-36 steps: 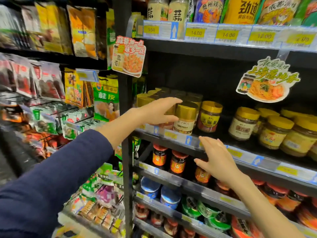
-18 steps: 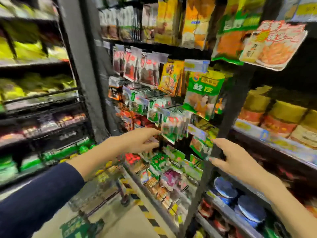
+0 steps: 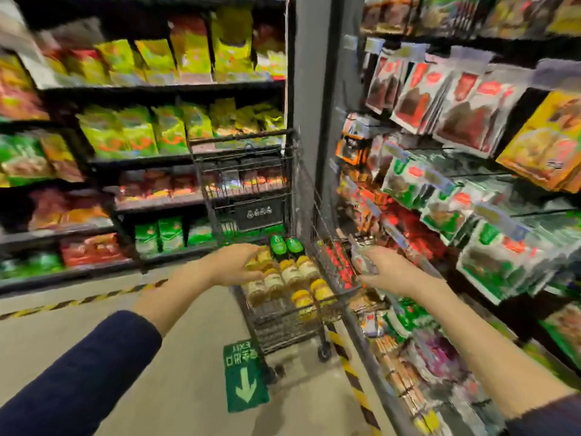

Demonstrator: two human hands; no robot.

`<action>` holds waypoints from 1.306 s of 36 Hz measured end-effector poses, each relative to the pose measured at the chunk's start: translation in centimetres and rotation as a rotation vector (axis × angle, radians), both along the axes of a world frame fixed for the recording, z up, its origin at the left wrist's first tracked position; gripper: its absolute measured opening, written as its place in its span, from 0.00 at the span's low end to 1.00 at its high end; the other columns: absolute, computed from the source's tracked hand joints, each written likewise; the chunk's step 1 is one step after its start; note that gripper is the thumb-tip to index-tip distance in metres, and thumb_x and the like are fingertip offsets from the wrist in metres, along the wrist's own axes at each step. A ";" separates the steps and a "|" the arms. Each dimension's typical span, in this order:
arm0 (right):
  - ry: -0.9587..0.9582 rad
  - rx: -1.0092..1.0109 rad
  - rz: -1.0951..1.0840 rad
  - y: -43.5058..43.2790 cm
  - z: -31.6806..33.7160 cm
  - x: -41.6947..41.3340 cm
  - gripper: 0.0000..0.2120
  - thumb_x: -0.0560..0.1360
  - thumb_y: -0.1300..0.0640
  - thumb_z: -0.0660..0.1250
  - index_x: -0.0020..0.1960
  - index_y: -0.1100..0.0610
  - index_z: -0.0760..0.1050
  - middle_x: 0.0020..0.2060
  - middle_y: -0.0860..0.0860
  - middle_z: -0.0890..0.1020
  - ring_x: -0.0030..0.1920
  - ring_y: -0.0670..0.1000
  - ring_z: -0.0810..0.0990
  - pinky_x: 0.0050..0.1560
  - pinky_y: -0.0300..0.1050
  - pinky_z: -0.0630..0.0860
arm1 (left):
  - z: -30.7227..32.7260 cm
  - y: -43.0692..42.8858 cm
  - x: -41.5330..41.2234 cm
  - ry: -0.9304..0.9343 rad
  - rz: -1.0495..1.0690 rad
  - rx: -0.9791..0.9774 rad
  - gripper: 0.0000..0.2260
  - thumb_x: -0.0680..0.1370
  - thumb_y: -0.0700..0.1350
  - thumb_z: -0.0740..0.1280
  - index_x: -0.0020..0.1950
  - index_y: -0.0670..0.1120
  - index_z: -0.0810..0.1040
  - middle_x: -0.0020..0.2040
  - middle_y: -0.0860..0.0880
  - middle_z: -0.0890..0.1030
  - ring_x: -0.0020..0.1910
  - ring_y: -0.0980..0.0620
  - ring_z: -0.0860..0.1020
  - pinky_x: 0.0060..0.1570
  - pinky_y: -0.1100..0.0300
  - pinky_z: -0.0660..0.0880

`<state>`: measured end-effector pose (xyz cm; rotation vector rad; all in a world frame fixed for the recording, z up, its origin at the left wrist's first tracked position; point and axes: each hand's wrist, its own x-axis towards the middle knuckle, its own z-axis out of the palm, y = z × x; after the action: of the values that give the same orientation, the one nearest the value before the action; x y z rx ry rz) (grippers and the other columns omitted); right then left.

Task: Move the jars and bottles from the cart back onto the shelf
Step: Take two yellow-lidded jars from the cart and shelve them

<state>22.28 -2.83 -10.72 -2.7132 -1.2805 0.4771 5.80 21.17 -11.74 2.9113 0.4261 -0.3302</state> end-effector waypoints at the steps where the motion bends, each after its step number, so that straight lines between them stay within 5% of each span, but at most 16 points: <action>1: 0.002 -0.009 0.021 1.3 -0.4 0.3 0.31 0.76 0.51 0.65 0.74 0.59 0.58 0.72 0.56 0.66 0.71 0.54 0.65 0.68 0.47 0.64 | -0.7 0.7 0.0 -0.002 0.027 -0.017 0.28 0.77 0.53 0.64 0.73 0.43 0.62 0.72 0.44 0.68 0.69 0.46 0.68 0.63 0.58 0.65; 13: 0.044 -0.192 0.247 12.6 -8.2 7.5 0.31 0.76 0.51 0.63 0.74 0.60 0.57 0.72 0.56 0.64 0.72 0.54 0.62 0.67 0.44 0.62 | -11.2 6.1 5.0 0.095 0.259 -0.136 0.28 0.75 0.55 0.65 0.71 0.46 0.64 0.70 0.44 0.70 0.66 0.45 0.70 0.63 0.54 0.70; 18: 0.101 -0.232 0.325 15.3 -12.2 12.9 0.28 0.74 0.52 0.65 0.70 0.62 0.63 0.65 0.59 0.72 0.64 0.58 0.70 0.62 0.51 0.69 | -15.2 7.4 9.4 0.161 0.308 -0.231 0.29 0.76 0.54 0.65 0.72 0.43 0.62 0.70 0.42 0.70 0.67 0.45 0.70 0.63 0.53 0.70; 22: 0.073 -0.355 0.421 16.9 -15.5 16.8 0.34 0.72 0.50 0.67 0.72 0.62 0.58 0.68 0.58 0.68 0.67 0.59 0.68 0.64 0.53 0.69 | -18.3 7.8 12.9 0.221 0.398 -0.339 0.27 0.76 0.54 0.64 0.70 0.41 0.63 0.67 0.41 0.72 0.65 0.44 0.72 0.62 0.53 0.71; 27: 0.160 -0.459 0.391 18.8 -18.9 19.9 0.25 0.79 0.53 0.57 0.73 0.60 0.57 0.70 0.57 0.67 0.67 0.59 0.69 0.63 0.51 0.68 | -23.0 7.6 16.3 0.309 0.478 -0.461 0.27 0.76 0.56 0.64 0.69 0.41 0.66 0.65 0.41 0.74 0.61 0.44 0.74 0.57 0.55 0.72; 30: 0.182 -0.477 0.431 19.2 -21.2 20.8 0.31 0.73 0.44 0.53 0.70 0.61 0.60 0.67 0.58 0.69 0.67 0.57 0.69 0.63 0.49 0.69 | -25.2 6.9 18.1 0.445 0.563 -0.531 0.18 0.79 0.48 0.62 0.63 0.37 0.70 0.57 0.40 0.78 0.57 0.42 0.75 0.54 0.54 0.71; 32: 0.208 -0.512 0.432 19.3 -22.9 21.4 0.32 0.74 0.48 0.63 0.71 0.62 0.58 0.68 0.58 0.68 0.68 0.58 0.68 0.64 0.51 0.71 | -27.4 6.6 19.0 0.496 0.583 -0.608 0.12 0.80 0.40 0.61 0.59 0.33 0.71 0.50 0.36 0.81 0.52 0.41 0.75 0.53 0.51 0.71; 36: 0.238 -0.535 0.438 20.0 -26.1 22.8 0.34 0.75 0.49 0.65 0.73 0.61 0.55 0.71 0.59 0.64 0.69 0.59 0.66 0.66 0.54 0.69 | -31.9 6.0 19.8 0.444 0.801 -0.796 0.25 0.76 0.50 0.68 0.66 0.39 0.66 0.63 0.42 0.73 0.59 0.43 0.75 0.53 0.55 0.73; 40: 0.322 -0.491 0.359 20.4 -29.1 23.8 0.36 0.76 0.40 0.54 0.73 0.65 0.56 0.71 0.61 0.63 0.70 0.58 0.66 0.68 0.46 0.64 | -35.4 5.3 21.0 0.443 0.872 -0.906 0.24 0.76 0.52 0.67 0.66 0.39 0.68 0.63 0.42 0.74 0.47 0.55 0.77 0.41 0.72 0.70; 42: 0.324 -0.438 0.346 20.7 -31.0 24.4 0.39 0.76 0.36 0.47 0.72 0.67 0.59 0.69 0.64 0.67 0.68 0.59 0.70 0.65 0.46 0.69 | -37.5 5.2 21.8 0.451 0.876 -0.951 0.26 0.74 0.51 0.70 0.65 0.39 0.68 0.63 0.42 0.74 0.54 0.50 0.77 0.52 0.63 0.72; 44: 0.359 -0.492 0.335 20.7 -31.2 24.6 0.33 0.77 0.46 0.58 0.75 0.62 0.53 0.73 0.60 0.61 0.72 0.57 0.63 0.69 0.47 0.63 | -38.8 5.0 22.8 0.434 0.901 -0.976 0.29 0.72 0.50 0.72 0.66 0.37 0.67 0.64 0.40 0.74 0.62 0.43 0.74 0.61 0.53 0.70; 47: 0.400 -0.497 0.282 20.7 -31.7 25.2 0.36 0.75 0.53 0.65 0.76 0.56 0.50 0.74 0.55 0.58 0.73 0.55 0.60 0.67 0.44 0.63 | -40.8 4.3 23.6 0.439 0.956 -1.026 0.34 0.67 0.52 0.76 0.68 0.41 0.68 0.64 0.45 0.74 0.64 0.45 0.73 0.59 0.61 0.69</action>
<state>47.45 17.83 -42.46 -2.5731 -1.5888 1.4577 29.44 25.52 -52.53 1.4219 1.1847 -0.7267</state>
